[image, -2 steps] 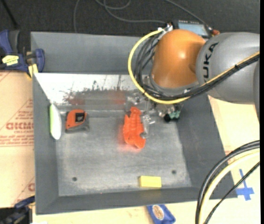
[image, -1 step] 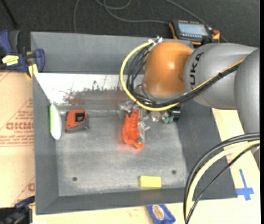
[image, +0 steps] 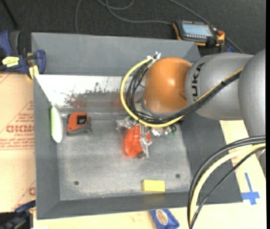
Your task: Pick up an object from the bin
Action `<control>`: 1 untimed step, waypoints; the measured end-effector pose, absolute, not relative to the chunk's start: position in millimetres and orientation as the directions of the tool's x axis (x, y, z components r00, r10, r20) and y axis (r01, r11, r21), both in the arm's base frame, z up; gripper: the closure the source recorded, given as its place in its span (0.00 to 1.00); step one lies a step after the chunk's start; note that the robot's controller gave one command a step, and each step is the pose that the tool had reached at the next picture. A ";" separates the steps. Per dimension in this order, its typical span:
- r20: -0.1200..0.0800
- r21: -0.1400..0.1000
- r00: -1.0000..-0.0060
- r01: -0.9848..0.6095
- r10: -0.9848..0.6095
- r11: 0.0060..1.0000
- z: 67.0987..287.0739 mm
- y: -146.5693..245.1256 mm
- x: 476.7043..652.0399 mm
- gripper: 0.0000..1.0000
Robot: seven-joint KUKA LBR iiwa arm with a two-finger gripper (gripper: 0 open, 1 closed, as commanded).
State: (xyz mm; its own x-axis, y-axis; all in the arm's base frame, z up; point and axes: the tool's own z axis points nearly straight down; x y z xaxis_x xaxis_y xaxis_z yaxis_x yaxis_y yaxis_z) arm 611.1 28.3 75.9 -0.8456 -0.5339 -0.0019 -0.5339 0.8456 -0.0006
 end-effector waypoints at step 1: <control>-0.002 0.000 -0.993 0.116 0.116 0.993 75.5 16.6 641.9 1.00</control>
Offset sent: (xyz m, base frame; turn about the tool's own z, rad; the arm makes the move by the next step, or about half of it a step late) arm 0.0000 0.0000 0.0000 0.0000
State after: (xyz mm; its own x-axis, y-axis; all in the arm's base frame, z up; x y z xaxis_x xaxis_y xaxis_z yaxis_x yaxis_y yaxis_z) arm 641.9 16.6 75.5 -0.9933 0.1157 -0.0016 0.1157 0.9933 0.0004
